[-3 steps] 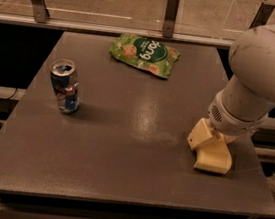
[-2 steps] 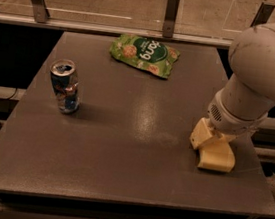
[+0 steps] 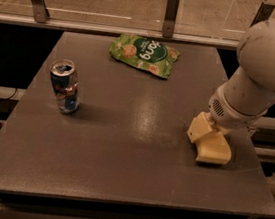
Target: Pick sponge
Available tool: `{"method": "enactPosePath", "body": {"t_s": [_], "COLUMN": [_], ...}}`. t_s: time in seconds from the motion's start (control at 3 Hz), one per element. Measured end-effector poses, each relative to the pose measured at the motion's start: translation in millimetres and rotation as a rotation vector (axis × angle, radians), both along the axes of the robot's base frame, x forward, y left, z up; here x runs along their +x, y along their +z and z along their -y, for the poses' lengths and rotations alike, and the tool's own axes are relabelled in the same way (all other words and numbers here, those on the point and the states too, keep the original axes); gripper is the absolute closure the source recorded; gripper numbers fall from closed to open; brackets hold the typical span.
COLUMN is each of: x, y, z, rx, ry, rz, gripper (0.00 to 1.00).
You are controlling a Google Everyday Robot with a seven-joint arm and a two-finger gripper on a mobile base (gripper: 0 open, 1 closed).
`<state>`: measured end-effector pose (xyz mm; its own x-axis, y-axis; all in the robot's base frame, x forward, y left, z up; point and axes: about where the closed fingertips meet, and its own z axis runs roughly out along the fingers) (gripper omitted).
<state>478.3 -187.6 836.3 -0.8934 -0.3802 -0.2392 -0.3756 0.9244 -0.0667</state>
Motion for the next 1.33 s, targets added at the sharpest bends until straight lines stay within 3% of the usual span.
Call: {"method": "enactPosePath", "body": {"t_s": [0.33, 0.67, 1.0, 1.33], "x": [28.0, 80.5, 109.2, 105.9], "y": [13.0, 36.5, 74.8, 127.1], "z": [-21.6, -45.2, -73.0, -90.9], "rx": [0.118, 0.341, 0.599, 0.752], "ry": [0.135, 0.224, 0.347, 0.52], "rz": [0.084, 0.237, 0.352, 0.467], "gripper": [1.0, 1.0, 1.0, 1.0]}}
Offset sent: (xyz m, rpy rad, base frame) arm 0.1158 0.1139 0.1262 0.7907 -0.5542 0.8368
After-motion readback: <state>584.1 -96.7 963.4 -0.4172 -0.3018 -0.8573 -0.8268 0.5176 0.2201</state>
